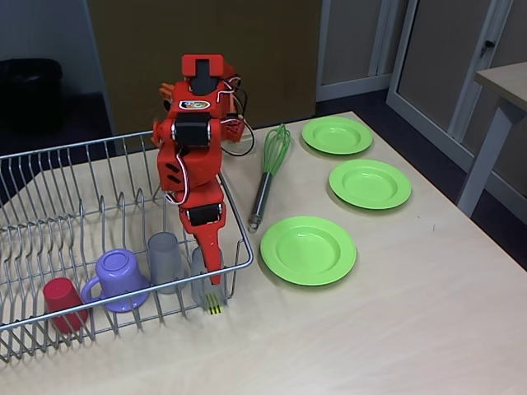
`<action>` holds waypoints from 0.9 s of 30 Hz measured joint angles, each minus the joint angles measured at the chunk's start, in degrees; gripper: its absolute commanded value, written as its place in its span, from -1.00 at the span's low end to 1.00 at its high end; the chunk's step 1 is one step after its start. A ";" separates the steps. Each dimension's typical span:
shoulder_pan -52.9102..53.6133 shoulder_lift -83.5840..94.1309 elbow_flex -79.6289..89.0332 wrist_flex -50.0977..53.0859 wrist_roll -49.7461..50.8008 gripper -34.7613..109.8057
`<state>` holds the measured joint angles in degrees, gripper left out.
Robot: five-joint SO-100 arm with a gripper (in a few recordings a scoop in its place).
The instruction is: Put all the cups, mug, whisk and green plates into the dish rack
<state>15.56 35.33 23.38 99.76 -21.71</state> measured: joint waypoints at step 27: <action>-1.85 23.12 15.91 4.48 -1.76 0.00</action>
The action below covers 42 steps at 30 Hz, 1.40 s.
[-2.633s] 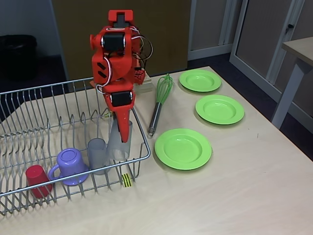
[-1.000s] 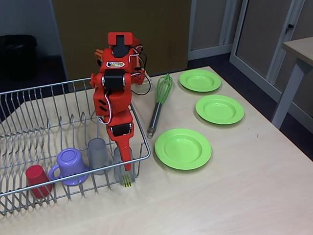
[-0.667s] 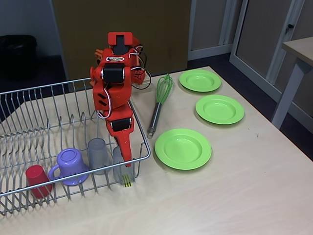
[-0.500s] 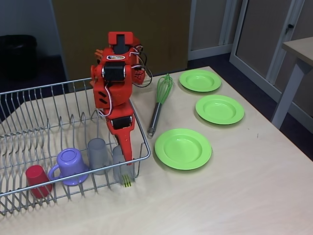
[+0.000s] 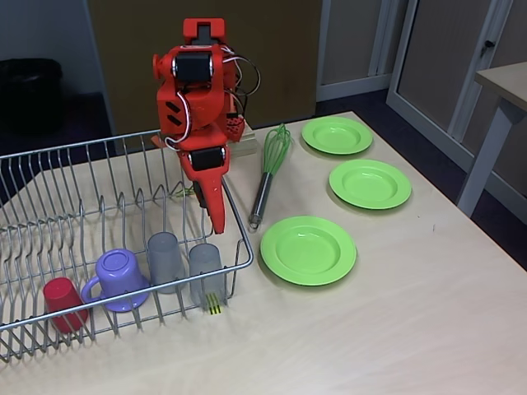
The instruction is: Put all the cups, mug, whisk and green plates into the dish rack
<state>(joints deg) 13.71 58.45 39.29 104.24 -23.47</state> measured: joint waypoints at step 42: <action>-34.45 55.63 96.59 -39.38 50.54 -0.52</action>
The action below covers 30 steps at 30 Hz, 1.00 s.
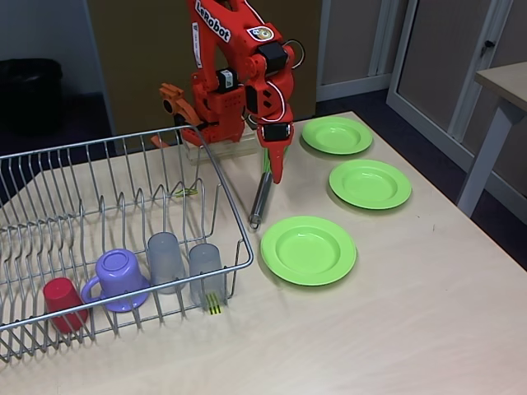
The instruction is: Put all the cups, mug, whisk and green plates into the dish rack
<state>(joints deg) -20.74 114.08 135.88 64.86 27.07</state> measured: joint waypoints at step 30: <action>-6.24 -4.31 7.03 -23.47 45.88 -0.51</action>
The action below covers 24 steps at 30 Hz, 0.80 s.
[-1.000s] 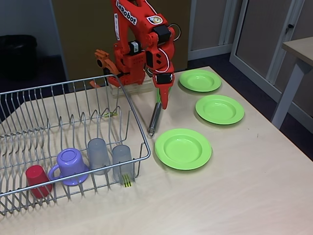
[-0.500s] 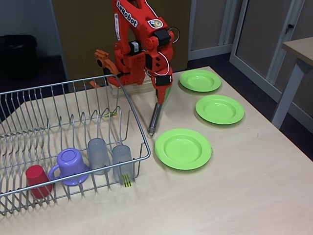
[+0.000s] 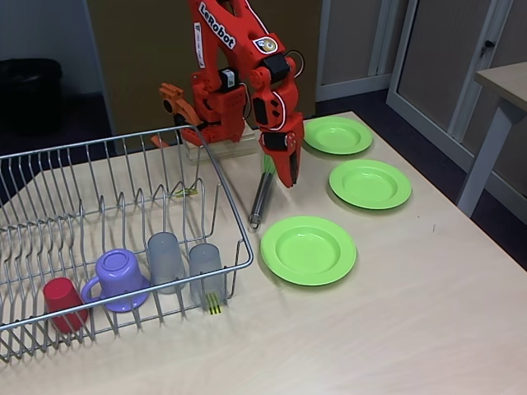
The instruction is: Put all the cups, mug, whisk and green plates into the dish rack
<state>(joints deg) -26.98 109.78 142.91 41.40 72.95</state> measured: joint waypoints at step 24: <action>0.62 -2.29 -4.04 14.94 61.61 0.01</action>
<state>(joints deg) -26.37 107.49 138.87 56.34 134.56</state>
